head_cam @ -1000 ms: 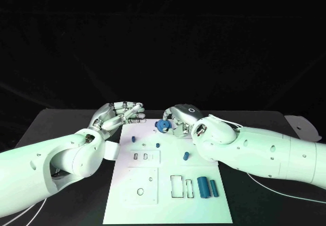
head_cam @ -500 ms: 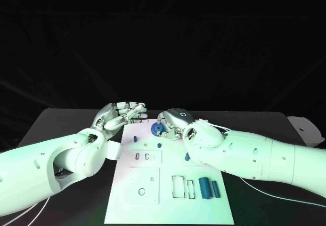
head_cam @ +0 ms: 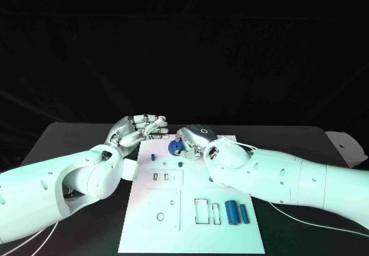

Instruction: Assemble the parts on the task board

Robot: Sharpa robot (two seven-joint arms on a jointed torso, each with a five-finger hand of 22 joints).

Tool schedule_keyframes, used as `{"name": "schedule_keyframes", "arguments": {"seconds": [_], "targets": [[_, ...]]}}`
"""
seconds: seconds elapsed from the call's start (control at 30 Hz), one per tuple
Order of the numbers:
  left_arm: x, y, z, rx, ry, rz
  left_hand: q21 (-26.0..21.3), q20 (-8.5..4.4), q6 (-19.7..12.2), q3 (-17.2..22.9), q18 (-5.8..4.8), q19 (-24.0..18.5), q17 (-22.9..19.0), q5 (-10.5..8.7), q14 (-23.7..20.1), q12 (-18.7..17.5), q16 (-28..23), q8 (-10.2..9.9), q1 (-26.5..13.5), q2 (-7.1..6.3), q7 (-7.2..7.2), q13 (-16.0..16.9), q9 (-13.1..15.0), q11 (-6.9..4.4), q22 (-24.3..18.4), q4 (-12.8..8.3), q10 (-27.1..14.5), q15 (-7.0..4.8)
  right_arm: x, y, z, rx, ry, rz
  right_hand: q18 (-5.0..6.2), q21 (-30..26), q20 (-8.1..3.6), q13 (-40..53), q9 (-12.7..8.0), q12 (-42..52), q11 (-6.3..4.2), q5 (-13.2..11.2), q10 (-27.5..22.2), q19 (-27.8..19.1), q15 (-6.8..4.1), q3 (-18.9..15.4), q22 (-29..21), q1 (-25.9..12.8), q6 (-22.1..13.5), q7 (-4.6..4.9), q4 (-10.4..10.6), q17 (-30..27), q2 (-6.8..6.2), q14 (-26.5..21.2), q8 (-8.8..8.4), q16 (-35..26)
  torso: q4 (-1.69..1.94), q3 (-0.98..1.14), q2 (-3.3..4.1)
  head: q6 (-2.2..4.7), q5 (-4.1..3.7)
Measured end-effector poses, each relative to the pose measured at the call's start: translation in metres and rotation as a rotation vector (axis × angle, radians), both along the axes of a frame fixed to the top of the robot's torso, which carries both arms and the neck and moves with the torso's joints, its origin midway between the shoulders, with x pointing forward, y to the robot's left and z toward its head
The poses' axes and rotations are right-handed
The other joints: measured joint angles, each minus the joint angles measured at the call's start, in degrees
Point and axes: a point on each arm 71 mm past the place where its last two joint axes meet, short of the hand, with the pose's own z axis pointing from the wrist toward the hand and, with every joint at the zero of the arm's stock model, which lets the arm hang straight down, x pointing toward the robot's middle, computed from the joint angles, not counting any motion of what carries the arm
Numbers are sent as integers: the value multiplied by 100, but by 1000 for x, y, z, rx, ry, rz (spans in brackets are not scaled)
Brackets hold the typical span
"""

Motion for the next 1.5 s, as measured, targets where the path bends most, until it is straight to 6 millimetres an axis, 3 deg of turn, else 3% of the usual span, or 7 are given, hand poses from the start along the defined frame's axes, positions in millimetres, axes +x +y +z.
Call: {"name": "schedule_keyframes", "arguments": {"seconds": [0.27,0.43,0.5,0.57,0.8,1.2,1.5], "targets": [[0,0,0,0,0,0,0,0,0,0,0,0,0,0,0,0,0,0,0,0,0,0,0,0,0,0,0,0,3,2,-1,-3,2,-4,-1,0,0,0,-24,-38,2,-77,-2,0,0,24,5,-117,51,-50,24,0,-66,0,-89,0,0,3,0,4,-4],[0,0,0,0,1,0,0,0,0,0,0,0,-1,0,0,0,0,0,0,0,0,0,0,0,0,0,0,0,5,2,-2,-3,4,-6,0,-53,2,-1,-99,-217,113,-325,-178,-2,49,-21,4,-289,-214,60,112,-1,-109,0,-289,0,-2,3,-1,3,-1],[0,0,0,0,1,0,0,0,0,0,0,0,3,0,0,0,0,0,0,0,0,0,0,0,0,0,0,0,5,2,-2,-3,6,-7,0,-55,63,-1,-134,-248,148,-427,-214,-3,64,-110,4,-379,-315,107,121,-1,-137,0,-382,0,-2,3,-1,4,-4],[0,0,0,1,1,0,0,0,0,0,0,0,4,0,0,0,0,0,0,0,0,0,0,0,1,0,0,0,6,2,-2,-4,9,-6,0,-55,65,-1,-154,-248,163,-471,-228,-1,106,-258,4,-557,-358,149,139,-1,-93,1,-462,0,-2,3,-1,7,-5],[1,0,0,2,3,1,0,0,0,0,0,0,4,0,0,0,0,0,0,0,0,0,0,0,1,0,0,0,5,3,-4,-16,33,7,0,-55,106,-2,-158,-210,188,-387,-202,-1,106,-662,4,-1009,-321,119,163,-1,64,1,-512,0,-3,1,-3,20,-27],[1,1,-1,2,4,2,0,0,0,0,0,0,3,0,0,0,0,0,0,0,0,0,0,0,1,0,0,0,5,-1,-6,-33,64,16,0,-55,106,-2,-149,-176,167,-265,-180,-1,106,-674,3,-1075,-228,108,165,-1,130,1,-524,0,-11,2,-4,24,-33],[1,5,-1,6,5,11,0,0,0,0,0,0,2,0,0,0,0,0,0,0,0,0,0,0,1,0,0,0,1,-34,-3,-6,49,-13,0,-55,106,-3,-146,-154,146,-157,-159,-1,105,-616,2,-1007,-200,102,107,-1,198,1,-546,0,-24,9,-10,29,-27]]}}
